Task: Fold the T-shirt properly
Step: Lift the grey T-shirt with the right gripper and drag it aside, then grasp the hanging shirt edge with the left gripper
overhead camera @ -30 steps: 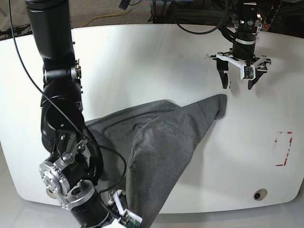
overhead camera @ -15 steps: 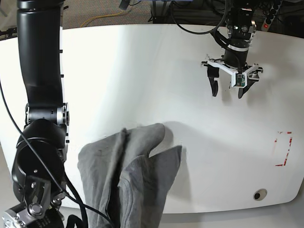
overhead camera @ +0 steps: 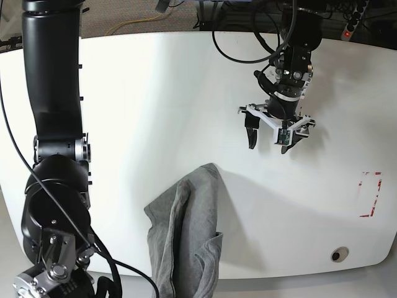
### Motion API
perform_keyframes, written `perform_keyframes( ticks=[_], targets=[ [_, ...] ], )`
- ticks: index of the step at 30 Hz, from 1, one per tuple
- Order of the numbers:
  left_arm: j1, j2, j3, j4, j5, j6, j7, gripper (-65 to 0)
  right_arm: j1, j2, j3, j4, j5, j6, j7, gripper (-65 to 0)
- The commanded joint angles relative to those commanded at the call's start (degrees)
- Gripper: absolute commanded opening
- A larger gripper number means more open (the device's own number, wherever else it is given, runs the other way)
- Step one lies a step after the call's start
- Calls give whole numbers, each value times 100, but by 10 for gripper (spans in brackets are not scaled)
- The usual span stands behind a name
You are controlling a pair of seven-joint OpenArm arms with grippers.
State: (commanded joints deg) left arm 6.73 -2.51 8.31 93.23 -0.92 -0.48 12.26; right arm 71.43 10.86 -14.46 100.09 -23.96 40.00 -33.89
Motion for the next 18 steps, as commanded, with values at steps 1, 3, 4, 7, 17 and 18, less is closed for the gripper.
perform_keyframes(
  ticks=[1,3,4,7,17,18],
  targets=[
    [-70,9,9,-62,0,0,9,-192,-62,0,0,0,0,0,0,-650],
    [-220,123,167,-237,-9,0,26,-192,-167,0,0,0,-9,0,0,-650],
    [-325,149,264,-343,0,0,26,-192,-202,0,0,0,-9,0,0,-650],
    [-624,202,431,-730,0,0,26,-192,-316,18,0,97,0,0,0,-650],
    [-1512,519,774,-2171,-26,0,9,-192,-431,9,0,185,26,0,0,-650],
    [-1574,589,774,-2286,-26,0,0,-192,-431,9,0,185,26,0,0,-650]
  ],
)
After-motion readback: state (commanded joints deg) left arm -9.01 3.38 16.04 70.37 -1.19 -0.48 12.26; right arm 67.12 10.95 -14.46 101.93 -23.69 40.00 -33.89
